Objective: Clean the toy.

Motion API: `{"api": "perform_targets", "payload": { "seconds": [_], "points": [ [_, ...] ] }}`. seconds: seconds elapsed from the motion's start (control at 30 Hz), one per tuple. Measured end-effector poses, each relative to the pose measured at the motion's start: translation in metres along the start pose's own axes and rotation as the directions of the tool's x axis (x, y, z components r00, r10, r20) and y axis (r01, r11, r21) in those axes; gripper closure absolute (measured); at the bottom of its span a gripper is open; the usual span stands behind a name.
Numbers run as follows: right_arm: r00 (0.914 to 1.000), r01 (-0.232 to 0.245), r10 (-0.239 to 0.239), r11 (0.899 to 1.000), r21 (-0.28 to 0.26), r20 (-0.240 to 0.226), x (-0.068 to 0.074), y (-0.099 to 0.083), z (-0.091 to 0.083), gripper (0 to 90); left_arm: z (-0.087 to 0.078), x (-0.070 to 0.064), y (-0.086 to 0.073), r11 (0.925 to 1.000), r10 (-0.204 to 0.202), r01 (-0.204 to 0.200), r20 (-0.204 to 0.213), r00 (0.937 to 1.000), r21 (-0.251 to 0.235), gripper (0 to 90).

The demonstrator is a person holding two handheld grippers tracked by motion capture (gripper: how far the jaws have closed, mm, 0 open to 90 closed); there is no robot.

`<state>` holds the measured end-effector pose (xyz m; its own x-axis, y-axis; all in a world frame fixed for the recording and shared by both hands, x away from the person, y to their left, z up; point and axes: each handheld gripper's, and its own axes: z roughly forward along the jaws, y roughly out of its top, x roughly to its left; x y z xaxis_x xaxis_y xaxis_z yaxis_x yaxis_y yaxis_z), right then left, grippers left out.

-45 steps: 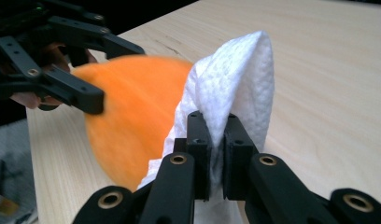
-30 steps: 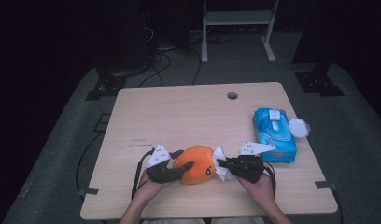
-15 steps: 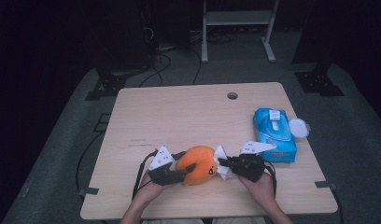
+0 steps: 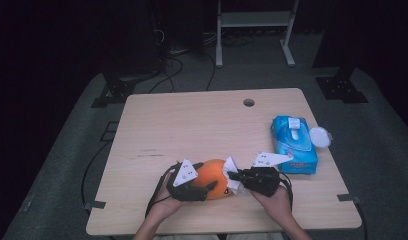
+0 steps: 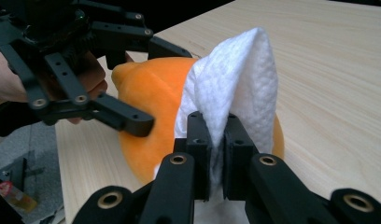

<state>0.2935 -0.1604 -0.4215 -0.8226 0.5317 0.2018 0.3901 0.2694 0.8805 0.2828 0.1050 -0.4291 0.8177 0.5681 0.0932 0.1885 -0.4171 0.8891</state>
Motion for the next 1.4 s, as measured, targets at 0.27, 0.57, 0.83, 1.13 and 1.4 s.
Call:
{"api": "perform_targets", "payload": {
  "seconds": [0.27,0.57,0.83,1.13,1.4],
  "points": [
    [0.9996,-0.019,0.02,0.999,-0.046,0.021,-0.007,0.007,-0.007,83.0,0.005,-0.018,0.006,0.9744,0.206,-0.215,-0.111,0.9722,-0.068,45.5],
    [0.9999,0.002,-0.003,1.0,-0.016,-0.016,0.0,0.0,0.001,82.9,-0.003,0.006,0.005,0.9914,-0.097,0.098,0.025,0.995,-0.086,26.9],
    [0.9964,-0.073,0.073,0.997,0.015,0.045,-0.025,-0.016,-0.002,83.0,-0.004,0.012,-0.009,0.9866,-0.147,0.152,0.086,0.9853,-0.059,31.5],
    [0.9999,-0.012,0.013,1.0,-0.016,0.01,-0.005,-0.002,-0.005,82.9,-0.005,0.012,-0.012,0.9908,-0.125,0.131,0.123,0.9845,-0.035,33.3],
    [0.9985,-0.055,0.055,0.998,0.008,0.003,-0.017,-0.015,-0.001,83.0,-0.005,0.014,-0.007,0.9803,-0.196,0.198,0.104,0.975,0.0,16.6]
  ]
}}
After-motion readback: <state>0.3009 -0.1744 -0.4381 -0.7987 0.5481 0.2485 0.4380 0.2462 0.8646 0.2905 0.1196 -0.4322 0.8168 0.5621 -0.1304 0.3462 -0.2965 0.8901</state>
